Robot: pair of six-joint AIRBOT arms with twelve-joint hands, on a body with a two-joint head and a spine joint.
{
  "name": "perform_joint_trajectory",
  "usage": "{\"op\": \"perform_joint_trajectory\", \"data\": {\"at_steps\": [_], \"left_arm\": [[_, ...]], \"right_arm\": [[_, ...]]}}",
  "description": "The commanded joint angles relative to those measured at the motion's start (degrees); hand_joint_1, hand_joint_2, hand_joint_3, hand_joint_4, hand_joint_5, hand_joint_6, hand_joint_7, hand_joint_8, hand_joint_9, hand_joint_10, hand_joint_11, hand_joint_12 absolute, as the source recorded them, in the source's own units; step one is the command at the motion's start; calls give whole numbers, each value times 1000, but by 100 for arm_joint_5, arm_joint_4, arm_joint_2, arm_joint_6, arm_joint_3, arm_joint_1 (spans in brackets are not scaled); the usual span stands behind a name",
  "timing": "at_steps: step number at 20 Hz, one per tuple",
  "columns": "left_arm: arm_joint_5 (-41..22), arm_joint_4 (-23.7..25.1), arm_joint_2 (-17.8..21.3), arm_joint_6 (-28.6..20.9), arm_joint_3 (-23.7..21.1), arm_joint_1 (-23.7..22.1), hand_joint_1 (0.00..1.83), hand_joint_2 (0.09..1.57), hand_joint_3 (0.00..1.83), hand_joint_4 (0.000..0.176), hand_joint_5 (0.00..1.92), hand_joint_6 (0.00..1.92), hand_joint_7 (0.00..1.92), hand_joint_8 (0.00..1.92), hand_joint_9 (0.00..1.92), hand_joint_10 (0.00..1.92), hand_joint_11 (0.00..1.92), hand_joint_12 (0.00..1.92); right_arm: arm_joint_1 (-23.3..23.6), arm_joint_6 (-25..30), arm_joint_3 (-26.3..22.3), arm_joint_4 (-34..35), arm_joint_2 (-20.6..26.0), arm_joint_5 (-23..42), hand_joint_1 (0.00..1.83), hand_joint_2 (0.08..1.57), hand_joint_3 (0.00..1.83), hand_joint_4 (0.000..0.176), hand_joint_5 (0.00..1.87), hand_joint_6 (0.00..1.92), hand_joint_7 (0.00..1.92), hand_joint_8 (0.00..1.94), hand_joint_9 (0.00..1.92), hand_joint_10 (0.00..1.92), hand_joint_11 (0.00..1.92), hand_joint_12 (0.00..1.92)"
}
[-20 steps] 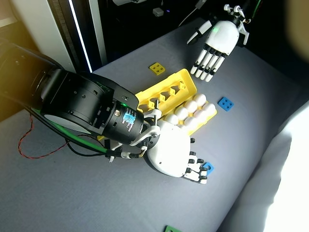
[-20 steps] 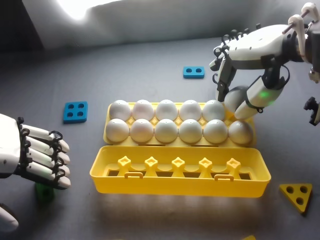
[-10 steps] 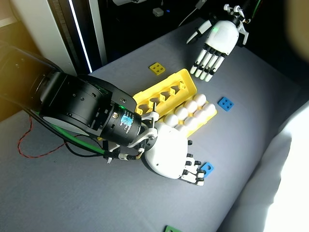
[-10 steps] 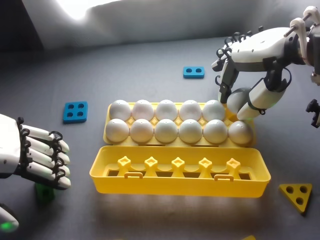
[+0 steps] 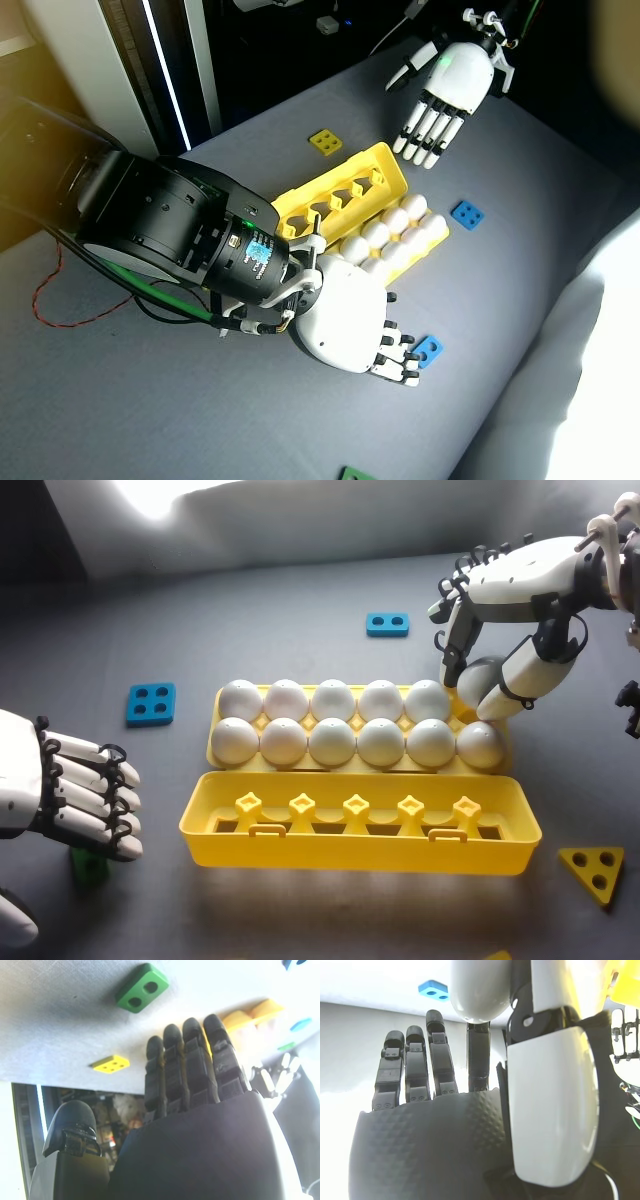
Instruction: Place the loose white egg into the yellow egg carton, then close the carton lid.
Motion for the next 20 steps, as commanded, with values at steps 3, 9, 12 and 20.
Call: {"op": "perform_joint_trajectory", "data": {"at_steps": [3, 9, 12, 20], "left_arm": [[-252, -301, 111, -13, 6, -27, 0, 1199, 0, 0, 315, 1, 318, 1, 223, 1, 0, 392], [-252, -300, 111, -13, 4, -32, 0, 1196, 0, 0, 325, 0, 325, 0, 221, 1, 0, 374], [-252, -300, 114, -13, 5, -35, 0, 1196, 0, 0, 325, 0, 334, 2, 232, 4, 0, 394], [-252, -300, 114, -13, 12, -38, 0, 1196, 1, 0, 324, 1, 343, 2, 242, 2, 0, 385]], "right_arm": [[27, 63, 4, 26, 106, 439, 1053, 1056, 0, 176, 1098, 778, 266, 6, 32, 0, 0, 0], [18, 82, -4, 25, 135, 431, 1033, 1071, 2, 176, 1049, 855, 386, 10, 1, 0, 0, 0], [21, 83, -3, 25, 138, 431, 930, 972, 0, 176, 968, 159, 420, 4, 7, 0, 0, 0], [12, 85, -4, 25, 138, 435, 795, 984, 10, 176, 934, 1, 337, 0, 0, 0, 0, 0]]}}
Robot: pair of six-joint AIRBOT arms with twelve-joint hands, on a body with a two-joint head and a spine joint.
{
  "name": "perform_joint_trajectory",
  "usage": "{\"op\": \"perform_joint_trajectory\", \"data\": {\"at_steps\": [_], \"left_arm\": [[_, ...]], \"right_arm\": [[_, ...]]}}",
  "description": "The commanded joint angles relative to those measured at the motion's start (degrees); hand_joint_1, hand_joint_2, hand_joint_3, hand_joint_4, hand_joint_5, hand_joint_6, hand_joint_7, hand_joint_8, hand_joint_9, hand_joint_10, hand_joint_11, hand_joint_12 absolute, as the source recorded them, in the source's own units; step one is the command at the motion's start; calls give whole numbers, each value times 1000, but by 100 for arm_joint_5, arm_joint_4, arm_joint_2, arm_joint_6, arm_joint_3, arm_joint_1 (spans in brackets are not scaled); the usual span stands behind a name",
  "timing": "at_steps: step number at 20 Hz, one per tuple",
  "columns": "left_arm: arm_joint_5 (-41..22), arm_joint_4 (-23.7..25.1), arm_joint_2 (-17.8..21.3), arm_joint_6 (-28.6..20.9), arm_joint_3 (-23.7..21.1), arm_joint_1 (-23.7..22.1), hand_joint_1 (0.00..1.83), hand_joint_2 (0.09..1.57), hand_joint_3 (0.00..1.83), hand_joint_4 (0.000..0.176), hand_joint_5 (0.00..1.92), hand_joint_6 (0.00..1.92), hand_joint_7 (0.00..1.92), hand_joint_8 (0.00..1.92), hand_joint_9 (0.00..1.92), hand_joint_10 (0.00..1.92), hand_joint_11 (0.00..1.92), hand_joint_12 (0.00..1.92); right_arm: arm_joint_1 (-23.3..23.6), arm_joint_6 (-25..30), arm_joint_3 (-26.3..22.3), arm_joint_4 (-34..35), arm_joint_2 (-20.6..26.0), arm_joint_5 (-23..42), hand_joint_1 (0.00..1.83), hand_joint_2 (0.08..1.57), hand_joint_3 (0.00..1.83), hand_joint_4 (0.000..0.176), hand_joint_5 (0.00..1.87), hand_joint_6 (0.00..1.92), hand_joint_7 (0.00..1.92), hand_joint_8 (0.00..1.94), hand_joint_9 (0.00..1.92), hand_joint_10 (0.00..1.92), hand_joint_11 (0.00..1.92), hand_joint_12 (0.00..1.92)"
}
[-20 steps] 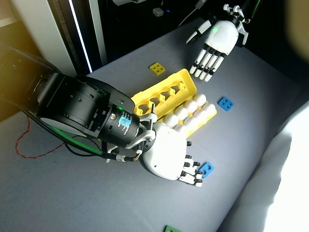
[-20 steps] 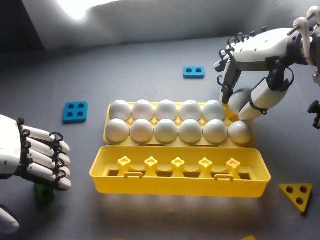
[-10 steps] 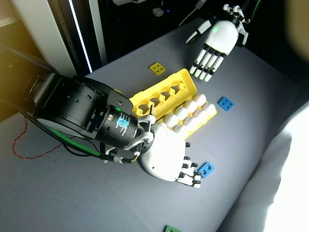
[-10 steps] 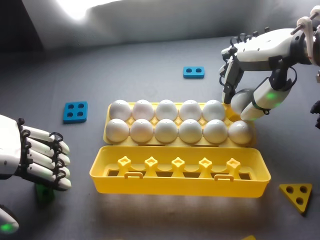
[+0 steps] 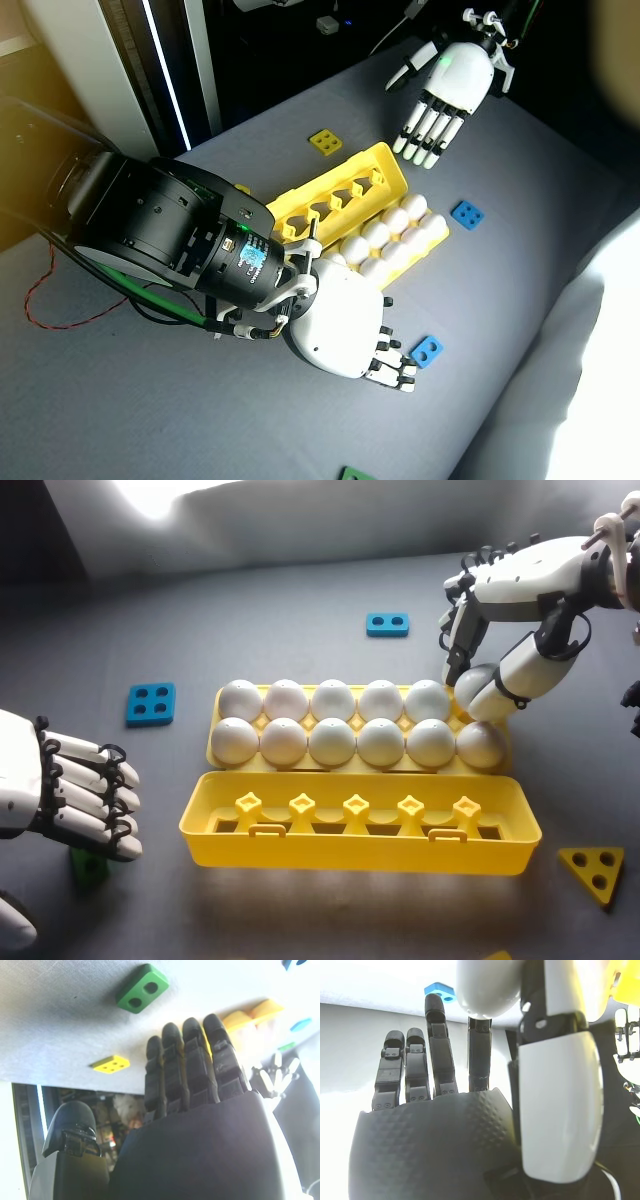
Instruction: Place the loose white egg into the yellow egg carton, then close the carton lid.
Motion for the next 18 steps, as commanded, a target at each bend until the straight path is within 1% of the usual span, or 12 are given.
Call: {"op": "perform_joint_trajectory", "data": {"at_steps": [1, 2, 4, 5, 6, 9, 11, 12, 13, 14, 16, 18], "left_arm": [[-252, -307, 111, -13, 14, -38, 0, 1196, 0, 0, 325, 2, 341, 1, 240, 2, 0, 388], [-252, -307, 111, -13, 14, -38, 0, 1197, 1, 0, 324, 1, 338, 0, 239, 1, 0, 389], [-252, -307, 111, -13, 16, -38, 0, 1195, 0, 0, 322, 0, 328, 1, 220, 1, 0, 350], [-252, -307, 111, -13, 16, -38, 0, 1194, 0, 0, 329, 2, 342, 4, 236, 6, 0, 374], [-252, -307, 111, -13, 17, -38, 0, 1194, 0, 0, 332, 3, 343, 4, 238, 5, 0, 379], [-252, -307, 108, -13, 23, -38, 0, 1193, 0, 0, 319, 0, 331, 1, 231, 1, 0, 365], [-252, -307, 106, -13, 25, -38, 0, 1194, 0, 0, 321, 2, 333, 2, 232, 1, 0, 365], [-252, -307, 106, -13, 25, -41, 0, 1196, 1, 0, 323, 2, 332, 1, 232, 1, 0, 364], [-252, -307, 106, -14, 26, -45, 0, 1195, 0, 0, 317, 0, 325, 1, 222, 0, 0, 350], [-252, -307, 107, -20, 26, -48, 0, 1192, 0, 0, 319, 1, 324, 1, 220, 0, 0, 344], [-265, -308, 101, -86, 25, -51, 0, 1192, 0, 0, 323, 1, 328, 1, 230, 2, 0, 379], [-335, -308, 95, -151, 19, -51, 0, 1194, 0, 0, 324, 1, 328, 1, 231, 2, 0, 380]], "right_arm": [[9, 31, 0, 27, 89, 479, 782, 987, 10, 176, 930, 0, 345, 5, 0, 0, 0, 0], [6, 34, 0, 27, 89, 480, 771, 955, 0, 176, 923, 0, 344, 4, 0, 0, 0, 0], [0, 38, 0, 27, 88, 480, 735, 954, 0, 176, 822, 0, 359, 8, 21, 7, 0, 0], [0, 41, 0, 27, 88, 480, 668, 909, 0, 176, 748, 0, 312, 1, 25, 7, 0, 0], [0, 42, 0, 27, 88, 480, 647, 885, 0, 176, 724, 0, 297, 0, 24, 6, 0, 0], [0, 42, 0, 27, 89, 480, 607, 900, 0, 176, 700, 0, 292, 5, 40, 9, 4, 2], [1, 42, 1, 27, 89, 488, 469, 897, 0, 176, 594, 0, 228, 0, 21, 0, 0, 0], [4, 42, 1, 27, 89, 490, 504, 898, 0, 176, 573, 0, 215, 0, 24, 2, 0, 0], [9, 41, 3, 26, 90, 495, 457, 918, 0, 176, 488, 0, 184, 0, 4, 0, 0, 0], [18, 37, 3, 26, 93, 513, 468, 903, 0, 176, 476, 2, 186, 3, 11, 4, 0, 0], [59, -45, 3, 26, 108, 579, 424, 867, 0, 176, 386, 0, 136, 0, 5, 1, 0, 0], [142, -144, 3, 25, 131, 589, 458, 867, 0, 176, 454, 25, 167, 11, 6, 1, 0, 0]]}}
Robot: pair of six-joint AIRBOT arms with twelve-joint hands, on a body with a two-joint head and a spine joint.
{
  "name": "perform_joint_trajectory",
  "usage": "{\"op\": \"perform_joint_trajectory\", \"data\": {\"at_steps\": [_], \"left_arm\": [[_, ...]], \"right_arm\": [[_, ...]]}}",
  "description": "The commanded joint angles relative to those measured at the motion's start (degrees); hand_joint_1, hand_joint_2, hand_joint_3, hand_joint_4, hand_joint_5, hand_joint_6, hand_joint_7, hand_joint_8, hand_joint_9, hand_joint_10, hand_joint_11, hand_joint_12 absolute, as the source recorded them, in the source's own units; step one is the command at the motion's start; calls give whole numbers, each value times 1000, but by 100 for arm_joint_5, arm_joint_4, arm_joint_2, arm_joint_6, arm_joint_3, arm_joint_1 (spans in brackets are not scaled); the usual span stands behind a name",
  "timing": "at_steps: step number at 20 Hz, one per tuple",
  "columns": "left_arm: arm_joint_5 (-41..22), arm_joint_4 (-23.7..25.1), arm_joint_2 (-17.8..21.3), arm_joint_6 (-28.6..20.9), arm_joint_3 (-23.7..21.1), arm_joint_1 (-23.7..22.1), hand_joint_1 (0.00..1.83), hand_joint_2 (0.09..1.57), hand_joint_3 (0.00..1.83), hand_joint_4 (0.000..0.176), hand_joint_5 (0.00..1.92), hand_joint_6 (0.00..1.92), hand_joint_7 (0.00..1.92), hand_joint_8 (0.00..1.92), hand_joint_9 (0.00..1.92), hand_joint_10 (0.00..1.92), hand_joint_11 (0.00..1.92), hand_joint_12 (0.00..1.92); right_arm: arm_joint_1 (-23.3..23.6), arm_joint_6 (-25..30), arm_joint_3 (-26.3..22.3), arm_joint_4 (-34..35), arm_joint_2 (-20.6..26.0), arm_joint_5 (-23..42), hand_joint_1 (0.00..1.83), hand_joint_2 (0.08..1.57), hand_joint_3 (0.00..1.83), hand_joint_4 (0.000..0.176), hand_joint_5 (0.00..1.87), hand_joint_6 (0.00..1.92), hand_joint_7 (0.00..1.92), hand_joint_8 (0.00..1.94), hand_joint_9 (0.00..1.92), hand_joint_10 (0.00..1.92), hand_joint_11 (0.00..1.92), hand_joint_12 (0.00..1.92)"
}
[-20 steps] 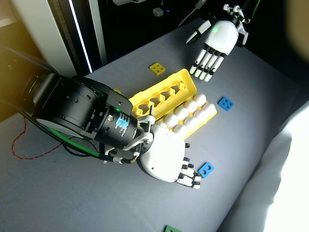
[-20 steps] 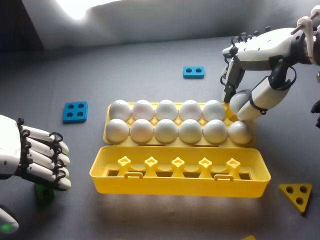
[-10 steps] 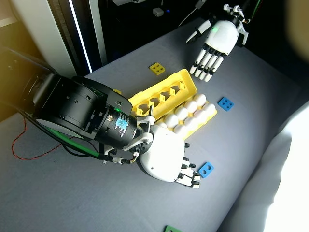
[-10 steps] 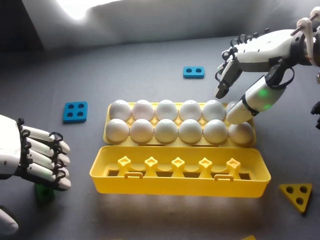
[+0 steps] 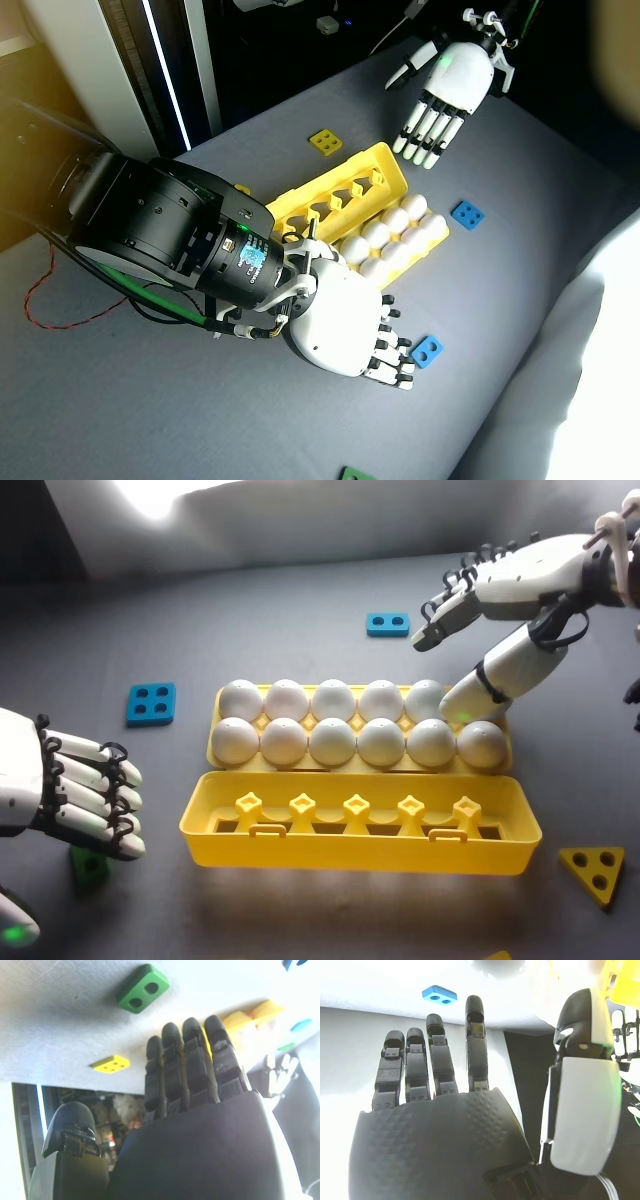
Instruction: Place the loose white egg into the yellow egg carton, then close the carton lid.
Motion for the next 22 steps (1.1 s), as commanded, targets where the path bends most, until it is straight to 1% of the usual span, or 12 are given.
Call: {"op": "perform_joint_trajectory", "data": {"at_steps": [1, 4, 8, 9, 10, 11, 13, 14, 15, 17, 19, 22], "left_arm": [[-298, -297, 95, -34, 6, -19, 0, 1196, 1, 0, 326, 2, 330, 1, 230, 1, 0, 378], [-307, -298, 114, -84, -47, -19, 0, 1197, 1, 0, 325, 1, 330, 1, 230, 1, 0, 378], [-307, -312, 141, -137, -152, -21, 0, 1194, 0, 0, 324, 0, 316, 0, 211, 0, 0, 354], [-307, -357, 148, -168, -207, -17, 0, 1193, 0, 0, 322, 0, 317, 1, 213, 1, 0, 351], [-307, -380, 161, -200, -253, -16, 0, 1193, 0, 0, 320, 0, 317, 1, 216, 3, 0, 349], [-307, -406, 184, -207, -298, -18, 0, 1191, 0, 0, 327, 2, 332, 4, 233, 6, 0, 367], [-307, -434, 198, -247, -331, -14, 0, 1191, 0, 0, 320, 0, 312, 0, 222, 1, 0, 388], [-307, -438, 195, -270, -334, -1, 0, 1193, 0, 0, 315, 0, 304, 0, 218, 0, 0, 393], [-307, -445, 196, -283, -348, 25, 0, 1193, 0, 0, 315, 0, 308, 1, 221, 1, 0, 380], [-348, -443, 146, -273, -357, 65, 0, 1192, 0, 0, 310, 0, 303, 0, 221, 1, 0, 377], [-349, -443, 121, -235, -393, 74, 0, 1194, 1, 0, 309, 0, 304, 1, 222, 1, 0, 378], [-330, -441, 111, -141, -518, 129, 0, 1190, 0, 0, 300, 1, 305, 2, 227, 3, 0, 383]], "right_arm": [[127, -46, 4, 27, 120, 593, 452, 872, 0, 176, 472, 27, 170, 10, 8, 2, 0, 0], [253, -386, -41, 25, 229, 573, 429, 859, 0, 176, 356, 0, 111, 0, 0, 0, 0, 0], [224, -1628, -592, 20, 690, 813, 391, 849, 0, 176, 236, 0, 53, 0, 0, 0, 0, 0], [199, -1787, -757, 19, 850, 810, 376, 838, 0, 156, 209, 0, 36, 0, 0, 0, 0, 0], [185, -1793, -830, 18, 941, 801, 362, 823, 0, 145, 201, 0, 41, 3, 0, 0, 0, 0], [167, -1792, -883, 17, 1022, 803, 346, 820, 0, 115, 168, 0, 33, 0, 0, 0, 0, 0], [120, -1770, -1072, 16, 1234, 970, 342, 821, 0, 82, 147, 2, 32, 4, 0, 0, 18, 8], [76, -1698, -1190, 14, 1368, 1104, 318, 826, 0, 64, 149, 3, 29, 2, 0, 0, 32, 15], [60, -1604, -1332, 13, 1505, 1212, 313, 833, 0, 33, 148, 3, 34, 4, 0, 0, 38, 18], [51, -1349, -1595, 11, 1763, 1251, 332, 845, 0, 0, 136, 0, 52, 10, 15, 6, 46, 25], [27, -1304, -1785, 11, 1929, 1204, 353, 853, 1, 0, 116, 0, 64, 10, 36, 11, 61, 36], [64, -919, -1872, 10, 2056, 1030, 362, 859, 3, 0, 86, 0, 71, 7, 46, 10, 74, 51]]}}
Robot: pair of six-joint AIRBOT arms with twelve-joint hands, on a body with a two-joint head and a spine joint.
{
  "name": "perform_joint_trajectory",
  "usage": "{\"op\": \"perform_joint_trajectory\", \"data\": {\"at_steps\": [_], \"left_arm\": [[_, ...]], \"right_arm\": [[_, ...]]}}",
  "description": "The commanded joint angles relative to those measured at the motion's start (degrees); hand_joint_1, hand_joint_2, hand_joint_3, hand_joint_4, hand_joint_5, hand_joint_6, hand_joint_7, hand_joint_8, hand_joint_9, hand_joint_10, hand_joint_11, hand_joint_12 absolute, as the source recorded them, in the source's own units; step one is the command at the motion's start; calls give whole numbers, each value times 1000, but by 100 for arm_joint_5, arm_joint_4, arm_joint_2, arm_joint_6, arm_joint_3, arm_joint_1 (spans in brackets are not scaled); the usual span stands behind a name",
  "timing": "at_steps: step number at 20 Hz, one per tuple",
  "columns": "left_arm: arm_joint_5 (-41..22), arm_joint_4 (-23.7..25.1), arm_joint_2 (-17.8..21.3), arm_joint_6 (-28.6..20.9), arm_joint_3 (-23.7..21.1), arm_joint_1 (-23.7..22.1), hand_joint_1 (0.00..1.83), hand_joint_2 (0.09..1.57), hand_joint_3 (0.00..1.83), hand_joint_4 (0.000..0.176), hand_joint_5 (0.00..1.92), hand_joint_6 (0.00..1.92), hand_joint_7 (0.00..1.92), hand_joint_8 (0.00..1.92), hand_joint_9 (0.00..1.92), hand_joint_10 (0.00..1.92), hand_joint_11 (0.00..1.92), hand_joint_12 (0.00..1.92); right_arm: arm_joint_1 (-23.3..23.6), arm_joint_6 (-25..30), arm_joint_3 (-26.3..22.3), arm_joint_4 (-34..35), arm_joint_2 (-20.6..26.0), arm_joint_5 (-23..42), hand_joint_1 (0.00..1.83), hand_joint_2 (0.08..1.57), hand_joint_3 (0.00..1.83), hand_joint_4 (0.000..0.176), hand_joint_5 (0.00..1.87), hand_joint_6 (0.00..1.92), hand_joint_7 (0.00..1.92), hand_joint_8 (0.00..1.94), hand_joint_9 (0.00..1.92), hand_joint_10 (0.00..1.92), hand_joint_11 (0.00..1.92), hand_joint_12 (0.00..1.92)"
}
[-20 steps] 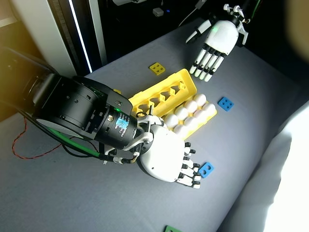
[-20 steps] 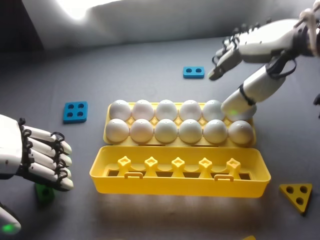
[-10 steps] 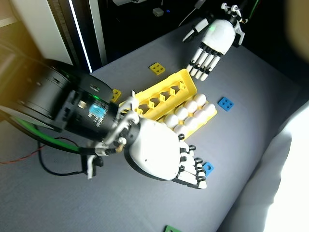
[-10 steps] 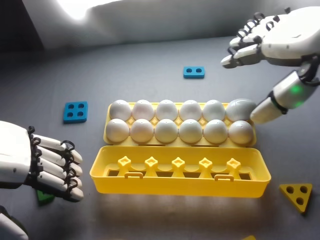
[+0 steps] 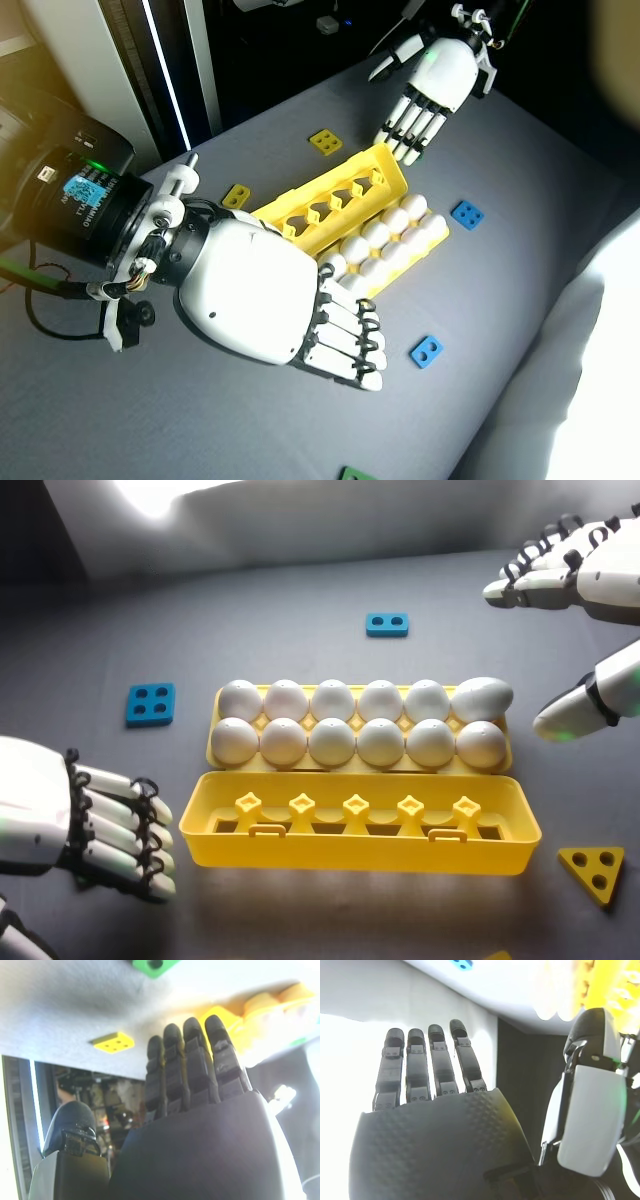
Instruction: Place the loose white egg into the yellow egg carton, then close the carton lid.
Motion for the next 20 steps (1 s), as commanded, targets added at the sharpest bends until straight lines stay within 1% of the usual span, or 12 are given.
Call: {"op": "perform_joint_trajectory", "data": {"at_steps": [1, 3, 5, 7, 8, 10, 11, 12, 14, 16, 20], "left_arm": [[-277, -302, 43, 17, 11, 14, 0, 1190, 0, 0, 290, 0, 297, 0, 225, 2, 0, 388], [-243, -303, 19, 45, -21, 63, 0, 1193, 1, 0, 286, 0, 285, 0, 218, 0, 0, 388], [-190, -303, -4, 110, -81, 128, 0, 1193, 0, 0, 283, 0, 282, 0, 212, 0, 0, 389], [-141, -303, -39, 159, -136, 156, 0, 1195, 1, 0, 280, 0, 275, 0, 206, 0, 0, 388], [-84, -303, -78, 193, -178, 157, 0, 1195, 1, 0, 278, 0, 274, 0, 205, 0, 0, 387], [-31, -305, -107, 246, -246, 157, 0, 1195, 1, 0, 278, 0, 274, 0, 205, 0, 0, 387], [7, -305, -117, 276, -276, 160, 0, 1196, 1, 0, 279, 0, 271, 0, 202, 0, 0, 385], [38, -305, -135, 282, -293, 164, 0, 1200, 2, 0, 295, 3, 289, 4, 223, 5, 0, 420], [92, -306, -171, 306, -316, 173, 0, 1200, 2, 0, 302, 5, 292, 4, 227, 5, 0, 425], [123, -306, -203, 316, -324, 174, 0, 1200, 1, 0, 302, 2, 302, 3, 238, 4, 0, 451], [132, -349, -205, 315, -332, 165, 0, 1197, 0, 0, 290, 0, 290, 0, 221, 2, 0, 397]], "right_arm": [[69, 89, -29, 8, 136, 505, 384, 859, 2, 0, 78, 0, 69, 5, 46, 9, 69, 52], [60, 159, -123, 7, 205, 464, 414, 867, 4, 0, 77, 2, 71, 4, 47, 7, 69, 59], [51, 165, -227, 6, 267, 366, 389, 883, 10, 0, 56, 0, 52, 0, 32, 0, 59, 63], [30, 193, -332, 6, 350, 340, 400, 881, 7, 0, 72, 7, 63, 5, 41, 4, 67, 74], [18, 262, -440, 6, 454, 341, 404, 888, 0, 0, 79, 2, 69, 1, 45, 1, 13, 214], [23, 151, -560, 6, 546, 347, 404, 888, 0, 0, 79, 2, 69, 1, 45, 1, 13, 214], [29, 81, -593, 5, 575, 380, 409, 896, 0, 0, 82, 2, 67, 0, 43, 0, 2, 243], [26, 59, -606, 5, 595, 392, 429, 883, 0, 0, 90, 2, 64, 0, 32, 0, 0, 229], [-17, 55, -621, 5, 658, 391, 403, 888, 0, 0, 77, 0, 52, 0, 24, 0, 0, 209], [-54, -14, -627, 4, 747, 384, 419, 880, 0, 0, 82, 3, 58, 2, 33, 3, 0, 231], [-184, -70, -628, 5, 810, 373, 419, 881, 0, 0, 80, 0, 46, 0, 16, 0, 0, 192]]}}
